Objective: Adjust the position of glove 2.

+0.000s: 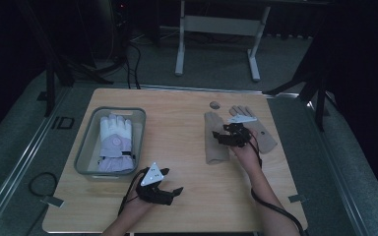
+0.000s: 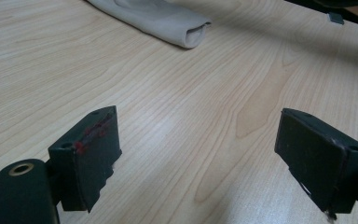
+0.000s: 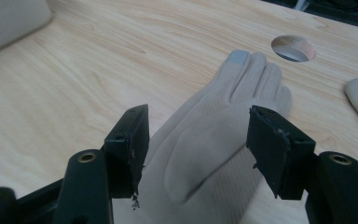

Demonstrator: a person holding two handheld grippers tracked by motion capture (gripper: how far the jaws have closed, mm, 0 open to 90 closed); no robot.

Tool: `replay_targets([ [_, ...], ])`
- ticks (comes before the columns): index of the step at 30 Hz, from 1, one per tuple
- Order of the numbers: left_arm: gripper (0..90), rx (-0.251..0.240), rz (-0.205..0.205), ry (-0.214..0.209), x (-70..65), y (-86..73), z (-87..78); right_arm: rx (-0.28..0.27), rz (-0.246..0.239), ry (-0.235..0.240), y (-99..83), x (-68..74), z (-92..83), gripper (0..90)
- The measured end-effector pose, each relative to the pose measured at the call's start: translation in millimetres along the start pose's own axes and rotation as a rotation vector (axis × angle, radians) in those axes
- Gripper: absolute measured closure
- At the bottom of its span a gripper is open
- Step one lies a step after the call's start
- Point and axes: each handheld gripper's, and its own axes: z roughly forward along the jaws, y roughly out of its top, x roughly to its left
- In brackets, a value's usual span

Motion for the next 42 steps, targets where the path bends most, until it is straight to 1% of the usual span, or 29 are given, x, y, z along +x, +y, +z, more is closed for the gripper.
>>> replay_targets([
  [2, 14.1, -0.003, 0.002, -0.006, -0.1, 0.0, -0.9, 0.008, -0.009, -0.020, 3.9, -1.4, 11.4, 38.6],
  [5, 14.1, -0.014, 0.007, -0.015, -1.2, 0.3, -2.8, 0.027, -0.001, -0.034, 6.2, -4.0, 22.5, 37.9],
  [7, 14.1, -0.019, 0.008, -0.018, -2.0, 0.5, -4.3, 0.047, 0.015, -0.036, 6.5, -5.9, 29.3, 36.9],
  [11, 14.1, -0.022, 0.011, -0.020, -3.6, 0.5, -4.6, 0.087, 0.003, -0.051, 2.0, -5.7, 41.8, 36.7],
  [13, 14.1, -0.031, 0.003, -0.030, -3.1, 0.1, -4.3, 0.115, -0.006, -0.066, -3.3, -3.6, 47.4, 36.7],
  [14, 14.0, -0.037, -0.003, -0.036, -2.6, -0.1, -4.5, 0.119, -0.006, -0.077, -5.8, -2.1, 49.2, 36.7],
  [15, 13.8, -0.039, -0.005, -0.036, -2.3, -0.2, -4.4, 0.106, -0.006, -0.084, -8.1, -0.8, 50.2, 36.7],
  [17, 13.5, -0.036, -0.001, -0.031, -2.2, -0.1, -4.2, 0.098, -0.017, -0.108, -10.2, 3.2, 51.5, 40.4],
  [18, 13.6, -0.036, -0.001, -0.031, -2.2, -0.1, -4.2, 0.098, -0.017, -0.108, -10.2, 3.2, 51.5, 40.4],
  [19, 13.6, -0.037, -0.001, -0.029, -2.5, -0.2, -4.3, 0.091, -0.018, -0.120, -10.9, 5.7, 51.7, 43.8],
  [20, 13.6, -0.037, 0.000, -0.029, -2.9, -0.3, -4.5, 0.083, -0.013, -0.128, -11.3, 9.7, 51.4, 55.0],
  [21, 13.6, -0.036, 0.005, -0.027, -3.3, -0.3, -4.6, 0.081, -0.002, -0.133, -11.1, 11.0, 51.1, 59.4],
  [22, 13.5, -0.033, 0.009, -0.025, -3.6, -0.3, -4.6, 0.079, 0.014, -0.144, -11.2, 12.4, 50.7, 67.1],
  [23, 13.5, -0.034, 0.010, -0.025, -3.9, -0.5, -4.5, 0.080, 0.022, -0.162, -11.1, 13.9, 50.4, 71.3],
  [25, 13.5, -0.031, 0.015, -0.023, -4.6, -0.6, -4.1, 0.083, 0.050, -0.162, -10.2, 16.9, 49.2, 76.1],
  [27, 13.6, -0.029, 0.023, -0.022, -5.3, -0.7, -3.9, 0.084, 0.064, -0.151, -9.0, 19.9, 46.4, 78.1],
  [28, 13.5, -0.029, 0.023, -0.023, -5.6, -0.8, -4.0, 0.084, 0.070, -0.137, -8.2, 21.9, 44.2, 78.5],
  [30, 13.5, -0.032, 0.023, -0.024, -5.5, -0.7, -4.2, 0.077, 0.075, -0.133, -5.8, 27.3, 37.1, 78.9],
  [31, 13.5, -0.034, 0.022, -0.025, -5.2, -0.5, -4.6, 0.074, 0.076, -0.131, -4.2, 29.7, 32.5, 78.9],
  [32, 13.5, -0.039, 0.019, -0.026, -5.0, -0.5, -4.9, 0.065, 0.089, -0.129, -2.8, 32.3, 26.8, 79.0],
  [35, 13.5, -0.044, 0.018, -0.019, -4.1, -0.2, -5.9, 0.020, 0.124, -0.113, 1.2, 43.7, 5.0, 79.0],
  [36, 13.5, -0.044, 0.018, -0.019, -4.1, -0.2, -5.9, 0.020, 0.124, -0.113, 1.2, 43.7, 5.0, 79.0],
  [37, 13.5, -0.043, 0.013, -0.016, -3.0, -0.3, -6.6, 0.015, 0.118, -0.113, 1.7, 47.3, 0.0, 78.9],
  [38, 13.5, -0.043, 0.012, -0.017, -2.6, -0.5, -6.7, -0.010, 0.117, -0.124, 1.1, 60.3, -15.8, 78.9],
  [39, 13.5, -0.042, 0.009, -0.018, -2.4, -0.7, -6.5, -0.013, 0.107, -0.141, -0.2, 65.7, -20.5, 78.9],
  [41, 13.5, -0.042, 0.012, -0.016, -2.5, -0.9, -6.5, -0.007, 0.126, -0.134, -3.4, 71.4, -26.9, 78.8],
  [42, 13.5, -0.042, 0.015, -0.017, -2.7, -1.0, -6.6, -0.006, 0.127, -0.146, -5.3, 74.4, -30.3, 78.8],
])
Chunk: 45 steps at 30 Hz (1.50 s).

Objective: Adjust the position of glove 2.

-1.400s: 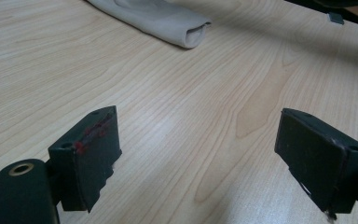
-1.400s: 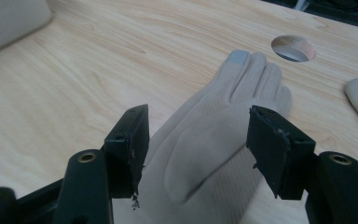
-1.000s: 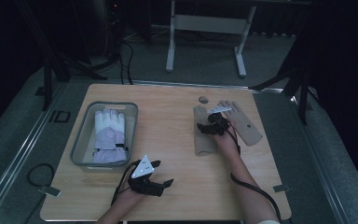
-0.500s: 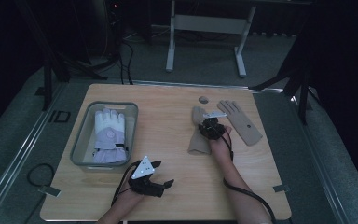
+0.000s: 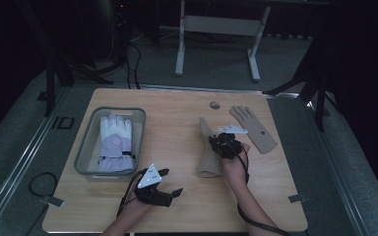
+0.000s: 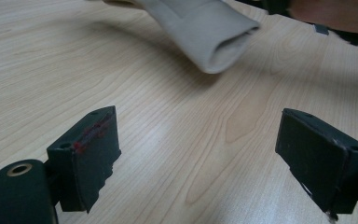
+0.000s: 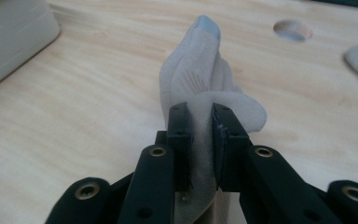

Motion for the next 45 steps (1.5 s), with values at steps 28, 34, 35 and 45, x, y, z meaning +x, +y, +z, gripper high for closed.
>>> replay_targets([
  [28, 13.5, -0.002, 0.006, -0.012, -1.3, -1.7, -0.1, 0.053, -0.067, 0.111, -41.3, 16.4, -4.6, 49.6],
  [34, 13.5, 0.002, 0.007, -0.010, -1.6, -1.8, -0.6, -0.003, -0.078, 0.072, -29.5, -22.6, -19.5, 52.6],
  [35, 13.5, 0.003, 0.006, -0.009, -1.5, -1.8, -0.4, -0.007, -0.073, 0.054, -28.0, -31.5, -21.1, 53.2],
  [45, 13.5, 0.001, -0.001, -0.012, -0.7, -2.0, 0.2, -0.024, 0.013, -0.059, -14.3, -115.4, -28.3, 55.5],
])
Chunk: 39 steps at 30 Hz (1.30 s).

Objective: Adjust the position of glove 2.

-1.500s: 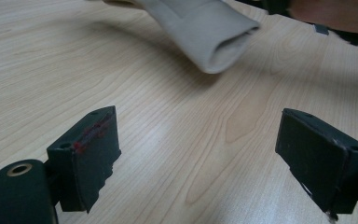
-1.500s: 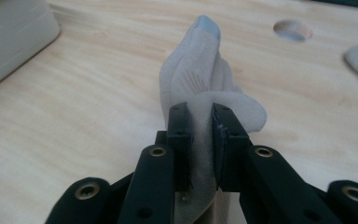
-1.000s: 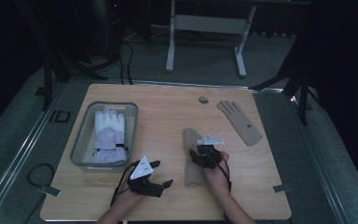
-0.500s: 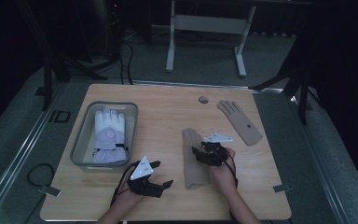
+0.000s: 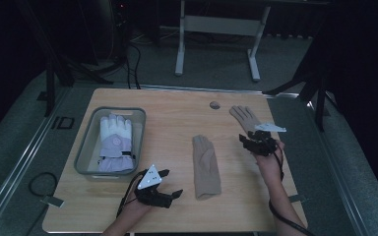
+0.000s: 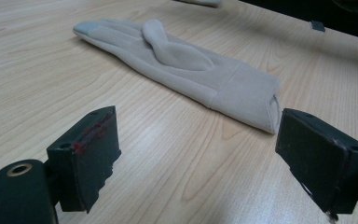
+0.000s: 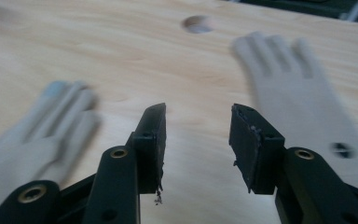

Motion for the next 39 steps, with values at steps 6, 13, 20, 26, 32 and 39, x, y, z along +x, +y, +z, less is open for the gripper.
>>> replay_targets([
  [6, 13.5, -0.001, 0.000, -0.001, 0.2, -0.1, -0.1, 0.067, 0.007, -0.031, -3.1, -27.6, 13.9, 55.2],
  [13, 13.5, -0.001, -0.002, -0.006, -0.5, -0.2, 0.3, 0.085, 0.067, -0.073, -3.9, -57.9, 28.2, 58.2],
  [20, 13.5, 0.000, -0.007, -0.009, -1.0, -0.3, 0.4, 0.115, 0.045, -0.091, 2.5, -74.2, 47.0, 56.6],
  [26, 13.5, -0.002, -0.007, -0.009, -0.5, -0.6, -0.2, 0.163, 0.025, -0.113, -3.7, -78.9, 65.1, 55.4],
  [32, 13.5, -0.001, -0.011, -0.007, -0.7, -0.9, 0.5, 0.156, 0.087, -0.075, -10.4, -81.6, 68.9, 70.8],
  [39, 13.5, -0.002, -0.014, -0.002, -0.4, -0.6, -0.3, 0.156, 0.191, -0.130, -7.0, -69.1, 61.6, 83.8],
])
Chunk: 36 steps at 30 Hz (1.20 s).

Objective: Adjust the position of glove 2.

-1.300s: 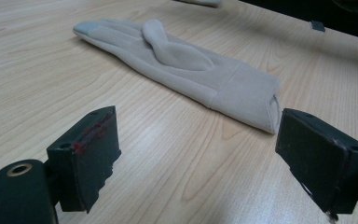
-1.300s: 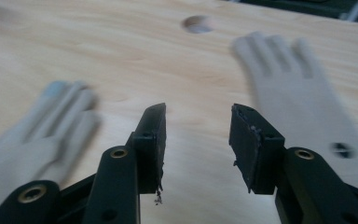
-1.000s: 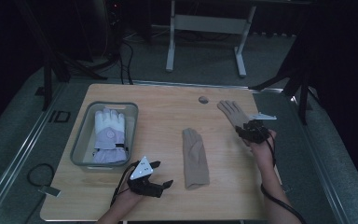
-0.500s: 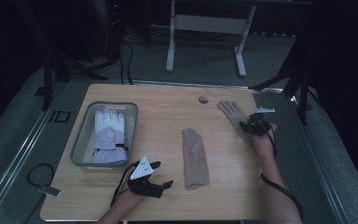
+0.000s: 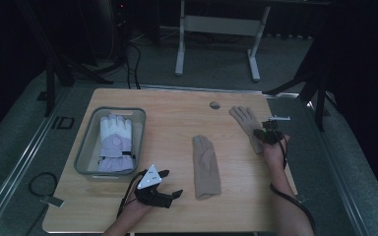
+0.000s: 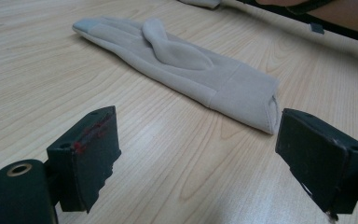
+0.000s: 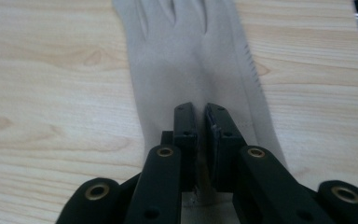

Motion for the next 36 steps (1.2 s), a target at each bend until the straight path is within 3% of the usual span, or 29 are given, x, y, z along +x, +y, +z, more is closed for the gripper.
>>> replay_targets([
  [2, 13.5, 0.001, 0.001, 0.001, 0.1, 0.0, 0.3, -0.022, 0.011, -0.020, -1.8, 3.6, -7.3, 83.9],
  [10, 13.5, 0.000, -0.001, 0.005, -0.1, 0.5, -0.5, -0.079, 0.131, -0.047, -23.2, 18.5, -46.8, 84.1],
  [14, 13.5, 0.006, 0.009, 0.008, -0.3, 0.6, 0.1, -0.090, 0.123, -0.085, -34.0, 31.7, -64.2, 84.1],
  [20, 13.5, 0.008, 0.027, 0.010, -1.7, 0.8, 0.0, -0.103, 0.177, -0.102, -51.4, 41.3, -89.5, 84.1],
  [29, 13.5, 0.004, 0.031, 0.018, -2.3, 1.1, -1.5, -0.057, 0.163, -0.097, -82.3, 58.1, -100.8, 83.5],
  [34, 13.5, 0.004, 0.028, 0.016, -2.1, 0.7, -1.5, -0.029, 0.169, -0.088, -97.2, 57.8, -101.2, 82.5],
  [36, 13.5, 0.004, 0.031, 0.017, -2.5, 0.6, -1.4, -0.014, 0.146, -0.100, -103.2, 59.0, -96.3, 81.8],
])
